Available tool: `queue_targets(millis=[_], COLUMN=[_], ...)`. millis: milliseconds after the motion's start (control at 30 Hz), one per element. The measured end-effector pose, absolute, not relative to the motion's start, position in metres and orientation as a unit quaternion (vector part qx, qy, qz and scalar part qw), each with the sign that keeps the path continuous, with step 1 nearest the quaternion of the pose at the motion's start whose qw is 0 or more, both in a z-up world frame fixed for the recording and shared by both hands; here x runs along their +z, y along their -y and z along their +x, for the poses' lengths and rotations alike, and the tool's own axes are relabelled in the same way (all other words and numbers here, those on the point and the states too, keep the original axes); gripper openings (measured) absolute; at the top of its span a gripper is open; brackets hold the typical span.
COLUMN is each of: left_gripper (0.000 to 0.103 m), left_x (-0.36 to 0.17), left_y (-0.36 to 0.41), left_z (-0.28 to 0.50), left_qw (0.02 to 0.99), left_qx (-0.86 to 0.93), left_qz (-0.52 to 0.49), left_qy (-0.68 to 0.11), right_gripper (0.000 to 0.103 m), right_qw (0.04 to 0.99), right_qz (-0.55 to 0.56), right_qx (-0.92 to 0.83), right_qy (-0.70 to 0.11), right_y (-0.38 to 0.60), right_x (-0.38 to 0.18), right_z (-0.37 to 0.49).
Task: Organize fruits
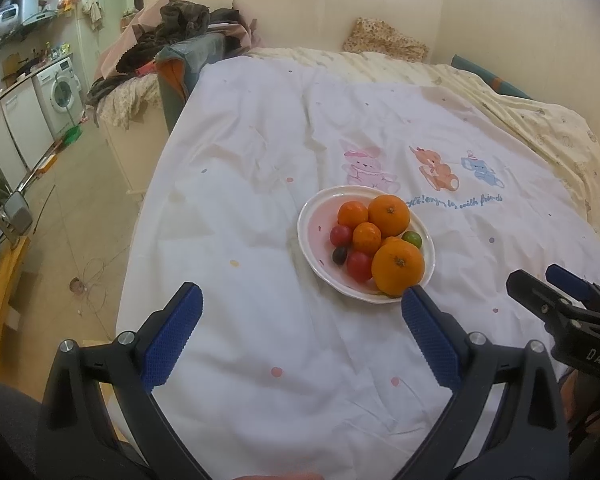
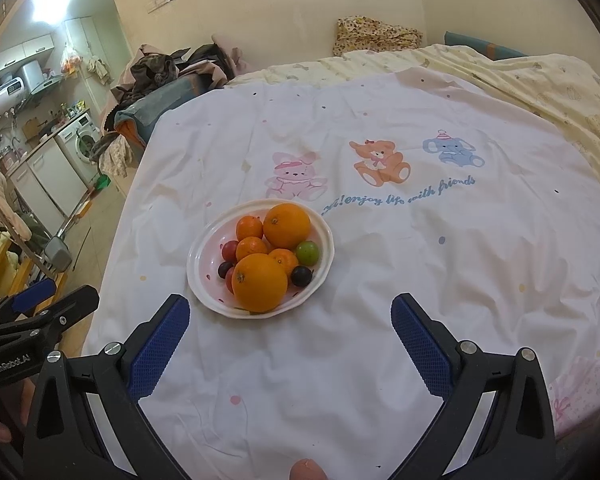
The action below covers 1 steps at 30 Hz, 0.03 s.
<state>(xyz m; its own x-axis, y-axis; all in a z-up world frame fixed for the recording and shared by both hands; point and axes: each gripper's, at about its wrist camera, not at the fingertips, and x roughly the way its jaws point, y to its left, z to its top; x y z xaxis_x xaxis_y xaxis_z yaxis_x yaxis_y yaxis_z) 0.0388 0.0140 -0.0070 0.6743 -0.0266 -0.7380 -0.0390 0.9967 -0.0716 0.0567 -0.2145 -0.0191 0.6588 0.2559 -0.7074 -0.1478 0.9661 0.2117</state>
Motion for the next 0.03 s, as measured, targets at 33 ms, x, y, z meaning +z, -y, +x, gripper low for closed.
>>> queue_targets(millis=[33], left_gripper=[0.099], left_x=[-0.0071], left_y=[-0.0142], left_z=[0.0391], left_qw=[0.914], left_qx=[0.004], left_qz=[-0.040], left_qy=[-0.404], right_gripper=[0.103], right_qw=[0.908], right_qz=[0.068], right_qx=[0.111], right_qy=[-0.398], right_y=[0.2145], right_x=[-0.0191], right_z=[0.0567])
